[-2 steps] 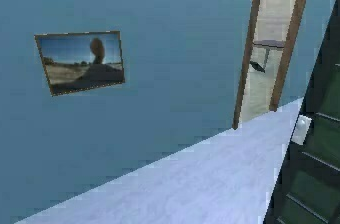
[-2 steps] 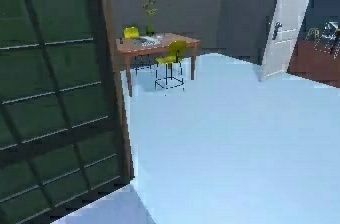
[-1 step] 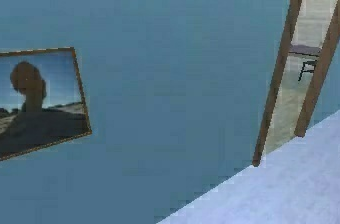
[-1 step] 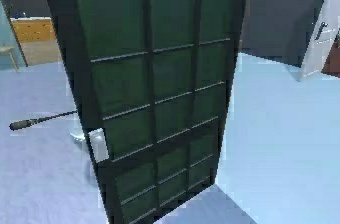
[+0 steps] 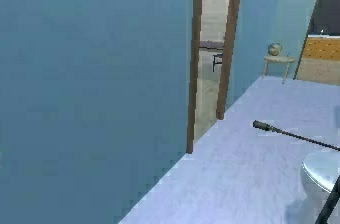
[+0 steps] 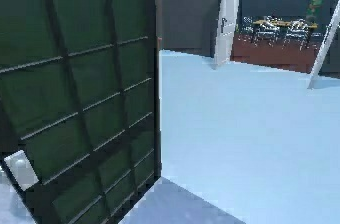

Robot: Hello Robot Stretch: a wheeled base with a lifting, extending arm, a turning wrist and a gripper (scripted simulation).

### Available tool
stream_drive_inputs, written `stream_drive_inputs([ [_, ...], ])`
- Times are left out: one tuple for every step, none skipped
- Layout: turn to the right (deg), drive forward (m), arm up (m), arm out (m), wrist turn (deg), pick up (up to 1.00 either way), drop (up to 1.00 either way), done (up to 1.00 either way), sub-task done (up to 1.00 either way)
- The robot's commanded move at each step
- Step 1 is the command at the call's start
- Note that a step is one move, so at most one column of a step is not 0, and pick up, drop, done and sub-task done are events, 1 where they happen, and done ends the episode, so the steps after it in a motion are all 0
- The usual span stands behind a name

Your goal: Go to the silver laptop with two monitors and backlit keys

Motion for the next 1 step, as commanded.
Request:
stream_drive_inputs([
  [0.0, 0.55, 0.0, 0.0, 0.0, 0.0, 0.0, 0.0, 0.0],
])
